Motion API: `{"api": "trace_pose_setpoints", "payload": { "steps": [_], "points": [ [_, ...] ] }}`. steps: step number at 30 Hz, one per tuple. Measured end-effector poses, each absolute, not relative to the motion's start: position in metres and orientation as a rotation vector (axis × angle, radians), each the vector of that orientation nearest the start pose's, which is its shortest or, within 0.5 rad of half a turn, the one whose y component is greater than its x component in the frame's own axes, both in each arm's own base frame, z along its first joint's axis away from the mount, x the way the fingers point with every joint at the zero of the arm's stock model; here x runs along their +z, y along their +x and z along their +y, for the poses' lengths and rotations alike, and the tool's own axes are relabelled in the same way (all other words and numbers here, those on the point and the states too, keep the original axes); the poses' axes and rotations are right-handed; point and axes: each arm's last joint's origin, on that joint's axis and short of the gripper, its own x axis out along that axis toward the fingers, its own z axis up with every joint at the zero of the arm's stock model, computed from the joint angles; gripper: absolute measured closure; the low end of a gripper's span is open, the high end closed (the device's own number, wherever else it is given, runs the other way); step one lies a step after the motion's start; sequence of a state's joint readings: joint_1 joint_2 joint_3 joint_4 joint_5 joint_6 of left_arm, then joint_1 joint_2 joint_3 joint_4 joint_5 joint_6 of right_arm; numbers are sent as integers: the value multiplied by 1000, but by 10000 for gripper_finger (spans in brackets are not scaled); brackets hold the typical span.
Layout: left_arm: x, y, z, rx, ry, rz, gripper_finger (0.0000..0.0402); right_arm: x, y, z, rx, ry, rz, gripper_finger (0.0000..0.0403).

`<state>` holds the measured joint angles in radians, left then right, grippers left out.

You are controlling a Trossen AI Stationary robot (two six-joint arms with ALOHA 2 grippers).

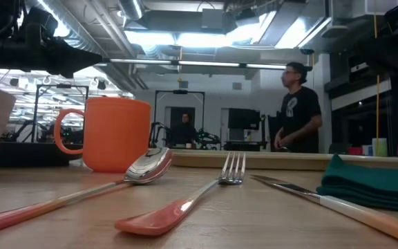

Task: Set up tray

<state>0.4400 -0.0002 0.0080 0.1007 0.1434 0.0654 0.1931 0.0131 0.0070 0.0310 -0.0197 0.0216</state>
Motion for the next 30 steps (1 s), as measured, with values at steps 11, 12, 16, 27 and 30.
{"api": "trace_pose_setpoints", "payload": {
  "steps": [11, 12, 16, 27, 30],
  "points": [
    [176, 89, 37, 300, 96, -95, 399, 168, 96, 19, 213, 24, -23, 391],
    [176, 89, 37, 300, 96, -95, 399, 168, 96, 19, 213, 23, -23, 391],
    [176, 89, 37, 300, 96, -95, 397, 168, 96, 19, 213, 24, -23, 391],
    [176, 89, 37, 300, 92, -95, 399, 168, 96, 19, 213, 22, -23, 391],
    [176, 89, 37, 297, 39, -104, 396, 168, 96, 19, 213, 21, -24, 391]
  ]
}}
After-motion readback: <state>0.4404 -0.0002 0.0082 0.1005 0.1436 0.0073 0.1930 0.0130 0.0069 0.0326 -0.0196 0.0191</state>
